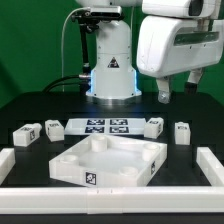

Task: Assemble one leg

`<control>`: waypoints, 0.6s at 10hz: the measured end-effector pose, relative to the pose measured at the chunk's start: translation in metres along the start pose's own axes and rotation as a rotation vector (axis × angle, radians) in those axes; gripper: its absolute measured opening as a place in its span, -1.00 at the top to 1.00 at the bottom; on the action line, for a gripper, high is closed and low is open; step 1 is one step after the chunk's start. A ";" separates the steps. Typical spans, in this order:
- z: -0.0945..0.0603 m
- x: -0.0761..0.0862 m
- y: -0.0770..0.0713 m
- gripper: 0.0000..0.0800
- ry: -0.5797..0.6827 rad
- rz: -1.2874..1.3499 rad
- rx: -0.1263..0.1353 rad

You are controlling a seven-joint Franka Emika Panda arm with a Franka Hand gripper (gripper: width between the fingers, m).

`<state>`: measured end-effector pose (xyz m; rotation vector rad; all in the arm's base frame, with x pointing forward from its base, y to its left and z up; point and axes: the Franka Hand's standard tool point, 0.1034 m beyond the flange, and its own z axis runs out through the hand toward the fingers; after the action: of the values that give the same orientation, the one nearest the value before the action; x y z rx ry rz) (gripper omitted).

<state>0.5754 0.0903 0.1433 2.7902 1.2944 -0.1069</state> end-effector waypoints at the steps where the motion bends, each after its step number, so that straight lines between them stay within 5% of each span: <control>1: 0.000 0.000 0.000 -0.62 -0.001 0.000 0.000; 6: 0.001 0.000 0.000 -0.62 -0.001 0.000 0.002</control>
Offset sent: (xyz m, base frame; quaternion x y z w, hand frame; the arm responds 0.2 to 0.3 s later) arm 0.0000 0.0000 0.0000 0.0000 0.0000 0.0000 1.0000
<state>0.5750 0.0904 0.1422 2.7917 1.2950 -0.1091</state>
